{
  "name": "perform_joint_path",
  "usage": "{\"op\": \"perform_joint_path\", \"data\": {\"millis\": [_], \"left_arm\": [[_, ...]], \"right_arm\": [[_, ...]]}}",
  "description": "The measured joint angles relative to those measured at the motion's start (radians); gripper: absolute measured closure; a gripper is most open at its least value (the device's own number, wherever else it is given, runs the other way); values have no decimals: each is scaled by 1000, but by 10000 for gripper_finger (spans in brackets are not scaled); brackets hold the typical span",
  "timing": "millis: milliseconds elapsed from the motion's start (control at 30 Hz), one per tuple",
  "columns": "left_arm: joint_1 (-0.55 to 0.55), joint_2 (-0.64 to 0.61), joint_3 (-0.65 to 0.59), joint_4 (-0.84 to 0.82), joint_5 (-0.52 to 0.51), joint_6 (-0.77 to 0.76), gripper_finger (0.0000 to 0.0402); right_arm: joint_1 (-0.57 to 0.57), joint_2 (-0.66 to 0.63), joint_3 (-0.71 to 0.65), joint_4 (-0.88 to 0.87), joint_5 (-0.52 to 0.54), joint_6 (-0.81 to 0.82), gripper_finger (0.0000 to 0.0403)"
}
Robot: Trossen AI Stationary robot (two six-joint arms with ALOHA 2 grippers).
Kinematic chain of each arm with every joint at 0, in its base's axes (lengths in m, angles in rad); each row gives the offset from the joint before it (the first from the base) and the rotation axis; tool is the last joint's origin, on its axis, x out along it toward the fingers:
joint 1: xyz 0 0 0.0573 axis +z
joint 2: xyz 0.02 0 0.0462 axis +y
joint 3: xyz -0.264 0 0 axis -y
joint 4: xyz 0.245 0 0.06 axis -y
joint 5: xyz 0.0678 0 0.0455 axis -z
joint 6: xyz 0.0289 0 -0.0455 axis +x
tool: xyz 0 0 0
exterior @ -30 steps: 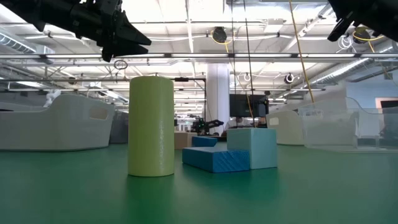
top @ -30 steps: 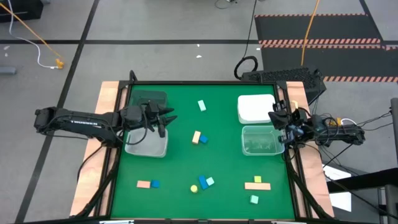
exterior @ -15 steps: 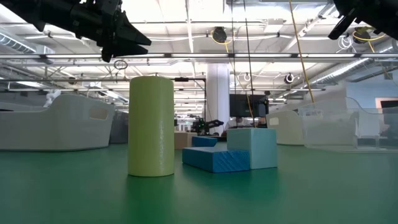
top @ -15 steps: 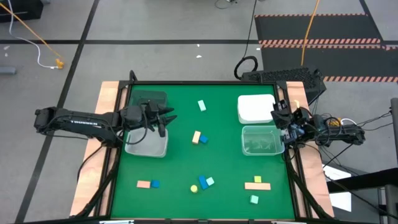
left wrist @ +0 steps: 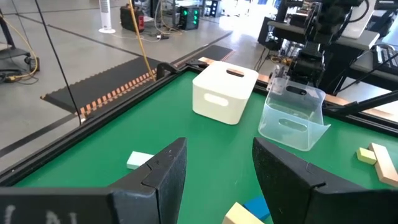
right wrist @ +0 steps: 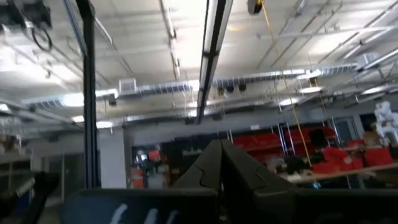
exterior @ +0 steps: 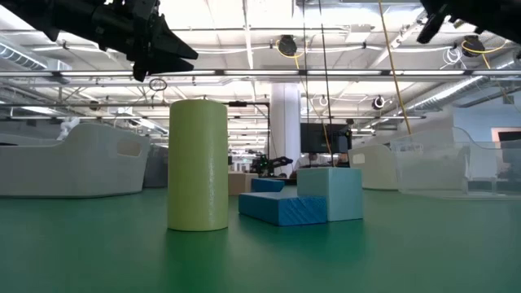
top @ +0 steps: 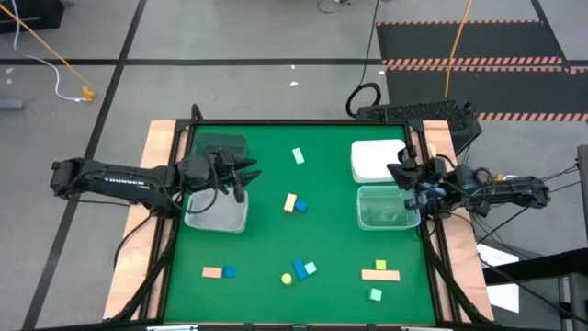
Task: Sort & place blocks by color
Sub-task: Put the white rectangular block into the white bin
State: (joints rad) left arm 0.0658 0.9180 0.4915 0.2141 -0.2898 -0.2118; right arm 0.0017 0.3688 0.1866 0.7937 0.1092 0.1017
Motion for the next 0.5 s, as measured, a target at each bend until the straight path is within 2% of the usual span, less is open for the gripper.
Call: {"op": "perform_joint_path", "data": {"millis": [233,400,500], "left_arm": [[0,0,0,-1,0,0,215],[0,0,0,-2,0,-1,215],[0,0,0,-3,0,-2,215]], "right_arm": [[-1,245,146,-36,105,-74,403],[-17,428,251,-42,106,-99,397],[-35,529,305,-43,106,-99,373]]}}
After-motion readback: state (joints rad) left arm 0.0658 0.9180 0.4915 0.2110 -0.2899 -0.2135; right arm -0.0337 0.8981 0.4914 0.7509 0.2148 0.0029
